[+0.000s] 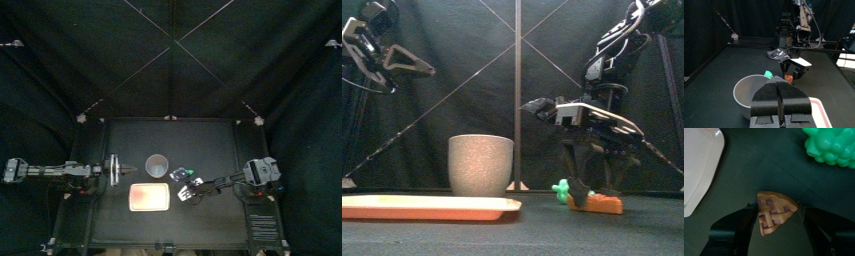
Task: Pick the pie then place it in the grey bowl
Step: Place pie in the grey bowl
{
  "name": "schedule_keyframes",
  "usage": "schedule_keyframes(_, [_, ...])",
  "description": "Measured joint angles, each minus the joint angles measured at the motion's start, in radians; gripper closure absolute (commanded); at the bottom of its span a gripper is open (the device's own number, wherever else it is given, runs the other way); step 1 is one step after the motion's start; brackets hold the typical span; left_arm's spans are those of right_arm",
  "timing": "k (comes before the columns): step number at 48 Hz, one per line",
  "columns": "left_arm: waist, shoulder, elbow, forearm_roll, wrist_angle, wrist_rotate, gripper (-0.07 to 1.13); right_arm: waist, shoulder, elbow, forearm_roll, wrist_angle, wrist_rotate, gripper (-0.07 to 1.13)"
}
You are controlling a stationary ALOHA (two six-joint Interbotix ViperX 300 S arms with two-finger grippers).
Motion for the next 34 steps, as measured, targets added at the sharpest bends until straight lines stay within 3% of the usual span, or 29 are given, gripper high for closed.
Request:
schedule_keyframes(6, [0.005, 0.0, 0.0, 0.0, 0.0, 0.0, 1.04, 0.0, 0.002, -0.009, -0.009, 0.0, 0.0, 0.35])
schedule_keyframes(15, [0.006, 0.0, 0.0, 0.0, 0.0, 0.0, 1.04, 0.005, 0.002, -0.058, -0.084, 0.009, 0.0, 0.36])
schedule_keyframes(24, [0.006, -0.002, 0.0, 0.002, 0.002, -0.003, 1.04, 0.015, -0.052, -0.123, -0.227, 0.044, 0.0, 0.36])
schedule_keyframes(34, [0.006, -0.002, 0.0, 0.0, 0.002, -0.002, 1.04, 0.008, -0.156, -0.161, -0.448, 0.02, 0.011, 0.36])
